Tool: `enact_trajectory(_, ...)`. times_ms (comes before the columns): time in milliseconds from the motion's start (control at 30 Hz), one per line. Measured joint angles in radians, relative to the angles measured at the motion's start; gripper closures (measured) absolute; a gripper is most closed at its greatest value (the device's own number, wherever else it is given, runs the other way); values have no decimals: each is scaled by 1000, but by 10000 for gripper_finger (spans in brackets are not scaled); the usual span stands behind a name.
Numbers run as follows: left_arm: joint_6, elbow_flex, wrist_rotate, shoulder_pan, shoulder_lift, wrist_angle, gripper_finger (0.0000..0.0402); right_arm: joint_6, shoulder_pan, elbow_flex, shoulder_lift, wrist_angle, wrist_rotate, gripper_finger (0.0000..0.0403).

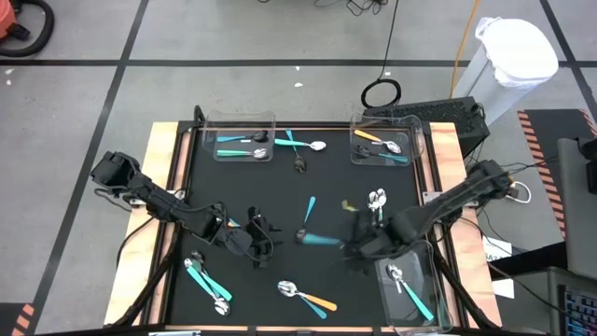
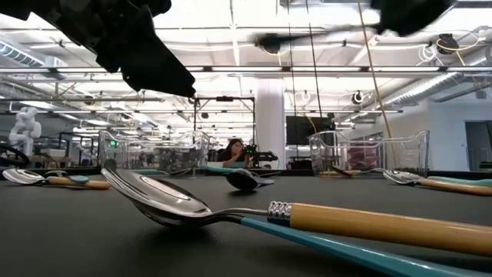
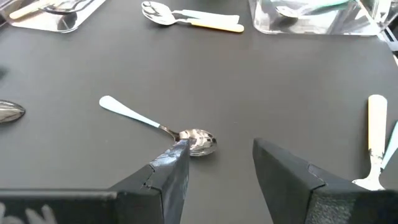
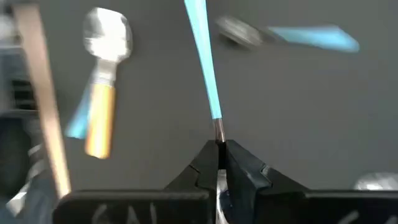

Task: Sort silverware by color (type)
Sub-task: Put the blue spoon into the bottom right transparent bin

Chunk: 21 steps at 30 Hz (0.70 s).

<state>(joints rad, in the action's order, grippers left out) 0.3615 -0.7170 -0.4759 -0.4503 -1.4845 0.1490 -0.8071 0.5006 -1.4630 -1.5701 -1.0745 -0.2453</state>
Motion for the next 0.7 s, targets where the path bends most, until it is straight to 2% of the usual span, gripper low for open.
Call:
enact_trajectory(200,26,0,-1,-2,0,-1,222,-400,112,2,111,-353,-95,393)
enact_trajectory(367,72,0,-1,-2,0,-16,222,-680,236,46,134,-422,-119,393)
enact_trajectory(700,79,0,-5,-3,0,-87,222,-1042,486,157,106,-384,105,387)
